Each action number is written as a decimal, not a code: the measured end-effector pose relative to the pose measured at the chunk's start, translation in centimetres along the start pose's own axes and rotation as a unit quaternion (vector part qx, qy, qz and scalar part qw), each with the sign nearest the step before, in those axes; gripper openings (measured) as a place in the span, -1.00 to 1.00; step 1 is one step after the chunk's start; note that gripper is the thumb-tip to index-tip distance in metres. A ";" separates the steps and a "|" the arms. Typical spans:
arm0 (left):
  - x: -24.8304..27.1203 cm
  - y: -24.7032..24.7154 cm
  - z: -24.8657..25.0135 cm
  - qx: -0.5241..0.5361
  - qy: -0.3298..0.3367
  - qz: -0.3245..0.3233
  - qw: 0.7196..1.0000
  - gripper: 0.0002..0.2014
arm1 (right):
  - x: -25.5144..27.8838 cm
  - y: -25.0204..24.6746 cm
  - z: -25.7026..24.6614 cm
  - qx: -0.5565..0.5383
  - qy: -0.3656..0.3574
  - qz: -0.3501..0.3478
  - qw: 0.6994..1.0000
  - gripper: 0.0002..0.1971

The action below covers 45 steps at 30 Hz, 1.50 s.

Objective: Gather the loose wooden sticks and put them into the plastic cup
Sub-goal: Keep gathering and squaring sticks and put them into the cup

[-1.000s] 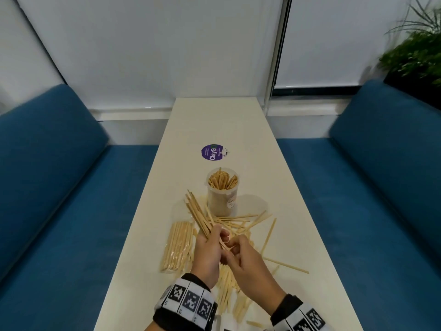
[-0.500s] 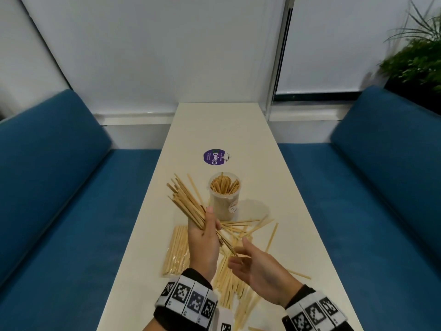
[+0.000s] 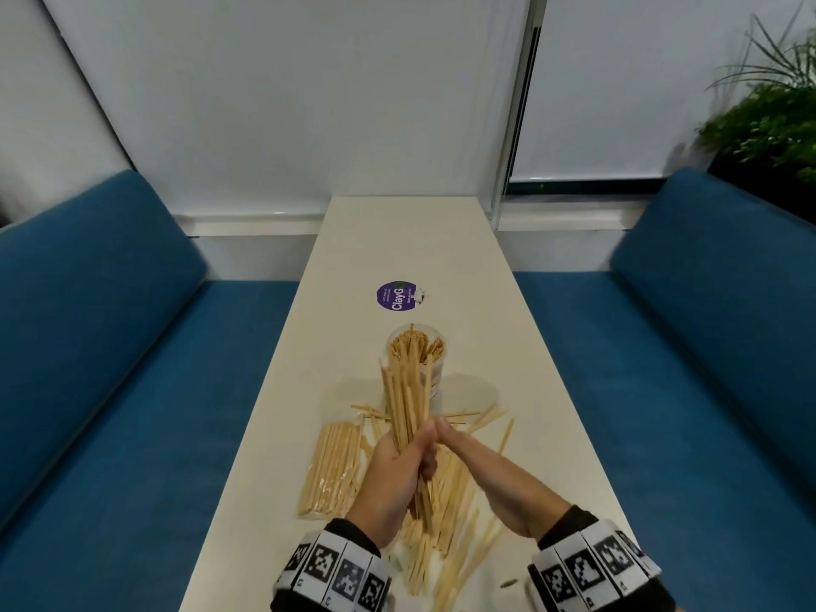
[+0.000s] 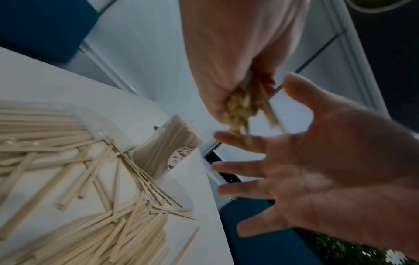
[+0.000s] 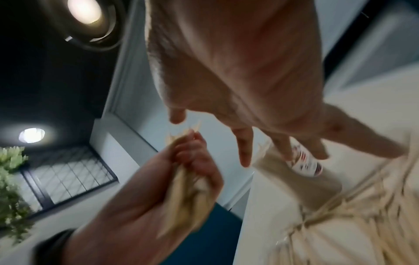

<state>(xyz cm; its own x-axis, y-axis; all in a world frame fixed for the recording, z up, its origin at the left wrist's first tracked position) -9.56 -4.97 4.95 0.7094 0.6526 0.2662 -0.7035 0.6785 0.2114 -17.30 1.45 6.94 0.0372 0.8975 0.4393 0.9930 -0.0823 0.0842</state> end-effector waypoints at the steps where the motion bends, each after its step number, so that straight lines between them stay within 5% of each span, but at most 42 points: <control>1: 0.2 0.6 -0.3 0.009 -0.023 -0.054 0.998 -0.76 | -0.2 -0.7 -0.2 -0.003 -0.009 0.008 1.000 -0.27; 5: 1.8 3.5 -1.6 0.008 -0.112 -0.229 0.967 -0.78 | -0.7 -0.8 -0.8 -0.076 -0.051 0.012 0.996 -0.51; 8: 2.2 4.0 -1.9 0.039 -0.136 -0.252 0.957 -0.80 | -1.0 -0.1 -0.9 -0.113 -0.077 0.039 0.990 -0.67; 12: 2.0 3.6 -2.0 0.053 -0.139 -0.245 0.958 -0.87 | -0.6 -0.1 -1.3 -0.094 -0.123 0.102 0.983 -0.57; 16: 2.2 2.7 -2.4 0.094 -0.143 -0.290 0.942 -0.36 | 0.2 -1.9 -3.3 -0.122 -0.205 0.182 0.954 -0.52; 19: 2.1 1.9 -3.0 0.216 -0.159 -0.224 0.937 -0.09 | 1.2 -2.8 -5.5 -0.144 -0.286 0.219 0.922 -0.56; 25: 0.5 2.0 -3.2 0.469 -0.196 -0.062 0.859 -0.55 | 1.6 -1.0 -5.7 -0.086 -0.333 0.244 0.907 -0.72; 31: 0.5 2.2 -3.3 0.445 -0.195 -0.055 0.872 -0.70 | 1.0 0.2 -5.1 -0.127 -0.312 0.189 0.922 -0.91; 34: 0.8 2.9 -3.0 0.422 -0.189 -0.081 0.883 -0.73 | 0.7 0.2 -5.1 -0.137 -0.305 0.188 0.924 -0.90; 39: 1.0 2.8 -2.3 0.330 -0.176 -0.108 0.921 -0.71 | 0.6 -1.3 -4.9 -0.181 -0.291 0.223 0.912 -0.59; 42: 0.9 1.3 -1.7 0.094 -0.113 -0.138 0.980 -0.59 | 0.8 -2.2 -5.4 -0.209 -0.298 0.218 0.905 -0.50; 45: 1.5 1.4 0.4 -0.223 0.007 -0.191 0.956 -0.44 | 1.1 -2.5 -5.7 -0.223 -0.301 0.201 0.905 -0.47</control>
<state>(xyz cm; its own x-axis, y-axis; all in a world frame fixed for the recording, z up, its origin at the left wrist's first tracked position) -9.49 -3.21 5.96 0.9138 0.3301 0.2368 -0.3065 0.9428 -0.1314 -20.39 0.14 12.28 0.5721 0.8191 -0.0422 0.7478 -0.4998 0.4369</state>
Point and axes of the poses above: each hand's wrist, its own x-axis away from the middle knuckle, its own y-axis out of the palm, z = x × y, the point moved 7 cm from there along -x, towards the middle knuckle, and after that the axes turned 9 degrees about -z, right-handed, at the moved point
